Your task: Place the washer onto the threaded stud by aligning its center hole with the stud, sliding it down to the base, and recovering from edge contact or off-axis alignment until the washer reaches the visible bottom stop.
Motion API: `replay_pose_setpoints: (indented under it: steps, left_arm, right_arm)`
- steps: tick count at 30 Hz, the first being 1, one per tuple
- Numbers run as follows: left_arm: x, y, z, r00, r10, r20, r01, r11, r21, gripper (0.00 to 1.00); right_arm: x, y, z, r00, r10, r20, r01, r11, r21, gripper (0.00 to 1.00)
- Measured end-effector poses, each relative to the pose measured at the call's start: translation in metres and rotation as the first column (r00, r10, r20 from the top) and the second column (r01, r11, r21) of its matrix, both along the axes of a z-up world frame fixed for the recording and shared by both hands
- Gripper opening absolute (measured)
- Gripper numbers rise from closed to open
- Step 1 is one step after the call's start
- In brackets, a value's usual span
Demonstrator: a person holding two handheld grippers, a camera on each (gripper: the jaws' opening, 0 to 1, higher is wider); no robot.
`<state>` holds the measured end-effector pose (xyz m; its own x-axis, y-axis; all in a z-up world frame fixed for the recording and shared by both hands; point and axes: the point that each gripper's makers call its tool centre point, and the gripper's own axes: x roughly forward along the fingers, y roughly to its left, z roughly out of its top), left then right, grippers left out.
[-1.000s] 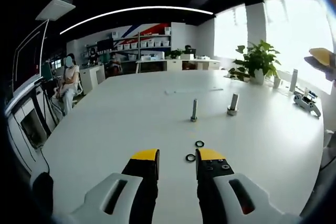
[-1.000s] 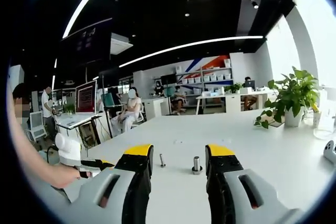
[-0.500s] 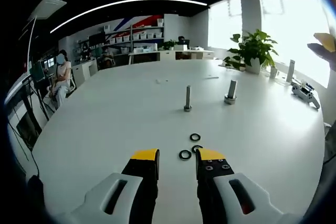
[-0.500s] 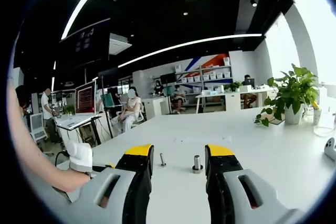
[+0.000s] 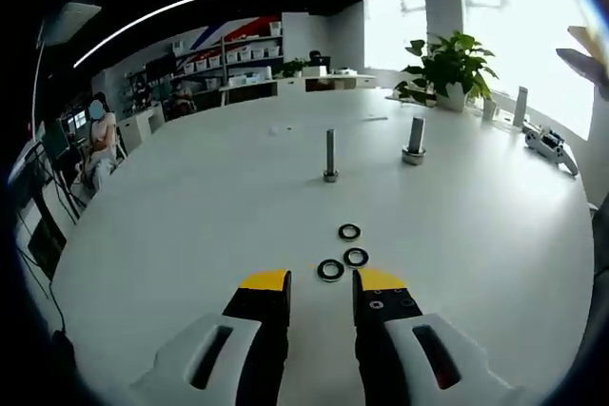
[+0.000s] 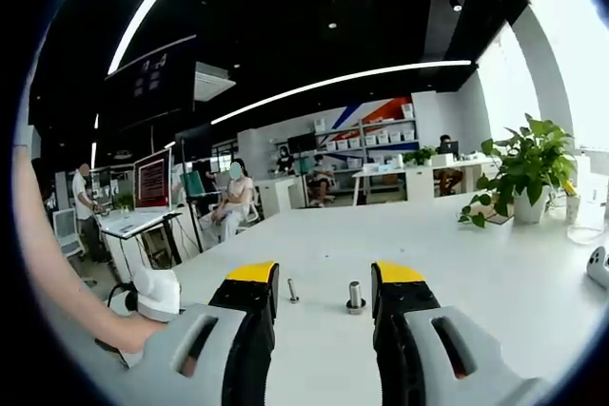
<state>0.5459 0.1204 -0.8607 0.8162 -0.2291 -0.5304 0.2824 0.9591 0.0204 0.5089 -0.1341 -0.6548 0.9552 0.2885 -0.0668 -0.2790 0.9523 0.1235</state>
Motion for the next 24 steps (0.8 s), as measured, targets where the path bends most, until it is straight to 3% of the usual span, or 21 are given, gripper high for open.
replay_pose_setpoints:
  steps: [5,24]
  left_arm:
    - [0.0016,-0.0001,-0.0066,1.0,-0.01,-0.016,0.011,1.0,0.014,0.22]
    - [0.0093,-0.0079,-0.0062,0.999,-0.049,0.012,0.049,0.999,0.004,0.15]
  right_arm:
    - [-0.0002,0.0005,-0.0008,1.0,0.001,-0.002,-0.001,1.0,0.002,0.41]
    - [0.0008,-0.0006,-0.0014,1.0,-0.003,-0.006,0.003,1.0,0.011,0.4]
